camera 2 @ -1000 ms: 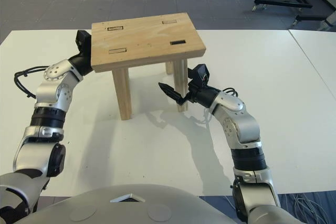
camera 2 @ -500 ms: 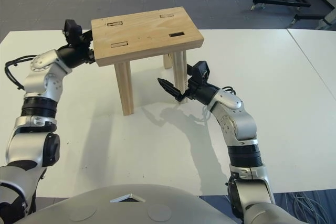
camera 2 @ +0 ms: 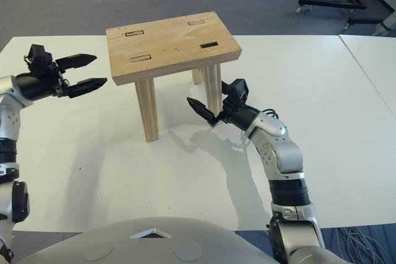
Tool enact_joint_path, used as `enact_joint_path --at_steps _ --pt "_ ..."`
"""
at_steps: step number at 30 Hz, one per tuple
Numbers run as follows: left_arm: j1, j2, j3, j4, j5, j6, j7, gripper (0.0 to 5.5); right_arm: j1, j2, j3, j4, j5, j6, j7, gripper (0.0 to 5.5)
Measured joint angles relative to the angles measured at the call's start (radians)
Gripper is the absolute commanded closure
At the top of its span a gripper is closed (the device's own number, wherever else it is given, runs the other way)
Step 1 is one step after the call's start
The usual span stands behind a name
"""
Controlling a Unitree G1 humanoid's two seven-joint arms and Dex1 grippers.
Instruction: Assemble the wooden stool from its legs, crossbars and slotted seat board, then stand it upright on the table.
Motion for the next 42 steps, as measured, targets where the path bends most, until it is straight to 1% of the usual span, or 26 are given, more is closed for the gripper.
enact_joint_path --at_steps 2,4,6,7,8,9,11,13,15,16,17,18,21,24,28,32,36,39,42 --pt "0.056 0.027 0.07 -0.076 -0.059 0.056 0.011 1.32 0.032 -0.008 -0.021 -0.019 0.007 0.003 -0.01 0.12" --pt "0.083 0.033 0.167 -0.179 -0.184 0.152 0.055 1.32 0.059 -0.008 -0.06 -0.051 0.025 0.004 -0.025 0.12" --pt "0.094 0.016 0.24 -0.294 -0.361 0.261 0.116 1.32 0.075 -0.009 -0.106 -0.085 0.053 0.002 -0.038 0.12" --pt "0.103 -0.005 0.264 -0.358 -0.447 0.3 0.156 1.32 0.083 -0.009 -0.136 -0.101 0.076 -0.001 -0.04 0.12" --pt "0.118 -0.049 0.276 -0.468 -0.559 0.341 0.228 1.32 0.093 -0.009 -0.189 -0.127 0.108 -0.012 -0.048 0.12" --pt "0.129 -0.082 0.273 -0.538 -0.613 0.355 0.277 1.32 0.099 -0.01 -0.222 -0.147 0.128 -0.022 -0.055 0.12" --pt "0.152 -0.181 0.239 -0.674 -0.628 0.329 0.422 1.32 0.114 -0.007 -0.284 -0.191 0.154 -0.051 -0.081 0.12" --pt "0.172 -0.308 0.175 -0.776 -0.558 0.272 0.597 1.32 0.115 0.006 -0.325 -0.233 0.16 -0.096 -0.133 0.12" --pt "0.173 -0.385 0.128 -0.82 -0.456 0.21 0.725 1.32 0.106 0.034 -0.329 -0.266 0.145 -0.131 -0.179 0.12" --pt "0.172 -0.417 0.106 -0.83 -0.406 0.182 0.778 1.32 0.1 0.048 -0.32 -0.282 0.134 -0.148 -0.205 0.12" --pt "0.159 -0.475 0.056 -0.838 -0.295 0.143 0.886 1.32 0.08 0.084 -0.285 -0.32 0.088 -0.179 -0.26 0.12" --pt "0.151 -0.493 0.02 -0.847 -0.228 0.125 0.931 1.32 0.065 0.107 -0.259 -0.341 0.066 -0.196 -0.291 0.12" --pt "0.161 -0.514 -0.089 -0.885 -0.097 0.074 0.97 1.32 0.047 0.169 -0.15 -0.385 -0.04 -0.241 -0.366 0.12" --pt "0.197 -0.532 -0.127 -0.895 -0.057 0.047 0.987 1.32 0.044 0.195 -0.083 -0.391 -0.104 -0.276 -0.399 0.12" --pt "0.223 -0.552 -0.171 -0.888 0.042 -0.02 1.012 1.32 0.003 0.219 -0.046 -0.314 -0.168 -0.336 -0.421 0.12" --pt "0.233 -0.58 -0.216 -0.82 0.138 -0.089 1.034 1.32 -0.016 0.232 -0.029 -0.273 -0.169 -0.359 -0.427 0.12" --pt "0.257 -0.585 -0.251 -0.746 0.273 -0.161 1.066 1.32 -0.056 0.232 -0.009 -0.229 -0.168 -0.368 -0.407 0.12" --pt "0.258 -0.586 -0.261 -0.712 0.354 -0.222 1.103 1.32 -0.071 0.232 -0.002 -0.209 -0.168 -0.37 -0.403 0.12" --pt "0.23 -0.598 -0.248 -0.667 0.399 -0.226 1.151 1.32 -0.071 0.233 0.007 -0.209 -0.17 -0.376 -0.404 0.12"
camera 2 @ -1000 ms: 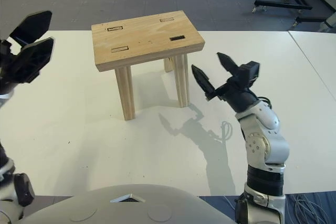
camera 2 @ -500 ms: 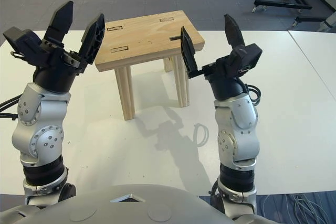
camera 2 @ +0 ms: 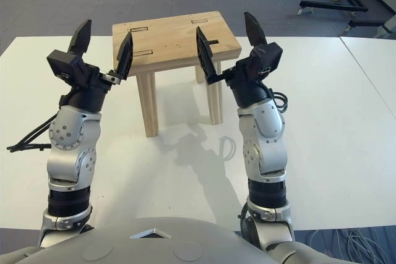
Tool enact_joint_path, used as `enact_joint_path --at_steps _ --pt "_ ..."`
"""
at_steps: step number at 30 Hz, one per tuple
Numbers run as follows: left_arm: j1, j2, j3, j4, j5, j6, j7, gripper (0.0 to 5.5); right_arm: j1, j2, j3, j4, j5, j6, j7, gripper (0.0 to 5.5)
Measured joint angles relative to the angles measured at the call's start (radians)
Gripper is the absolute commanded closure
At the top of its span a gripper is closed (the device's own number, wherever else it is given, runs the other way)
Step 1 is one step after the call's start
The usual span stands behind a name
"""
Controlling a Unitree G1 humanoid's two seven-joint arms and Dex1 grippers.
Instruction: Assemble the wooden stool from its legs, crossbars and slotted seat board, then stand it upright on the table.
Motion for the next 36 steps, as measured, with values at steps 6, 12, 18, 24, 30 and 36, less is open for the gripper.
enact_joint_path --at_steps 6,12,18,24,30,36 --pt "-0.049 0.002 0.012 0.071 0.086 -0.031 0.053 1.32 0.0 0.001 0.006 0.002 -0.018 -0.014 -0.006 0.12" --pt "-0.07 0.002 0.014 0.114 0.129 -0.068 0.075 1.32 -0.026 0.004 0.013 0.034 -0.02 -0.031 0.0 0.12" --pt "-0.086 -0.002 0.025 0.141 0.143 -0.079 0.087 1.32 -0.048 0.008 0.017 0.065 -0.021 -0.053 0.001 0.12" --pt "-0.087 -0.003 0.041 0.153 0.143 -0.081 0.098 1.32 -0.05 0.007 0.016 0.075 -0.028 -0.062 -0.004 0.12" --pt "-0.132 -0.003 0.048 0.195 0.138 -0.087 0.097 1.32 -0.05 0.01 0.008 0.076 -0.039 -0.08 -0.027 0.12" --pt "-0.143 -0.006 0.049 0.203 0.137 -0.092 0.098 1.32 -0.046 0.002 -0.005 0.072 -0.047 -0.081 -0.033 0.12"
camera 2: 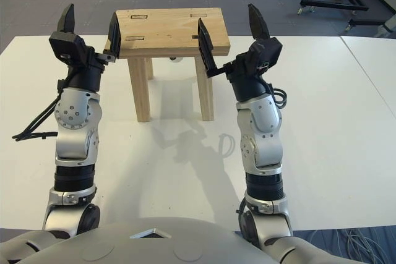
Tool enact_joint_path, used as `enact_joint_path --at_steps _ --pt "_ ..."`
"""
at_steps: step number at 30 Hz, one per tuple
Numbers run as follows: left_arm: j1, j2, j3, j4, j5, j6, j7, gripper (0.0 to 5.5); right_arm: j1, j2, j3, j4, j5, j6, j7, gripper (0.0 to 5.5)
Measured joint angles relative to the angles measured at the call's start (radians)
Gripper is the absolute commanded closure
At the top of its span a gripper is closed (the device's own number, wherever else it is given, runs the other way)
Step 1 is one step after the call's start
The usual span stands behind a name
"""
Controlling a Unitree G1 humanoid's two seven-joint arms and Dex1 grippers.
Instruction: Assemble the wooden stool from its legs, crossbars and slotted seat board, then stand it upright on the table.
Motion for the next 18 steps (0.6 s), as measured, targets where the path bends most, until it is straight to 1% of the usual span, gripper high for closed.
enact_joint_path --at_steps 12,18 --pt "0.0 -0.005 0.001 0.007 0.0 -0.02 -0.002 1.32 0.013 0.018 -0.007 -0.001 -0.032 -0.002 -0.043 0.12" --pt "0.0 -0.007 -0.005 0.007 0.002 -0.031 -0.001 1.32 0.012 0.027 -0.031 0.021 -0.163 -0.06 -0.148 0.12"
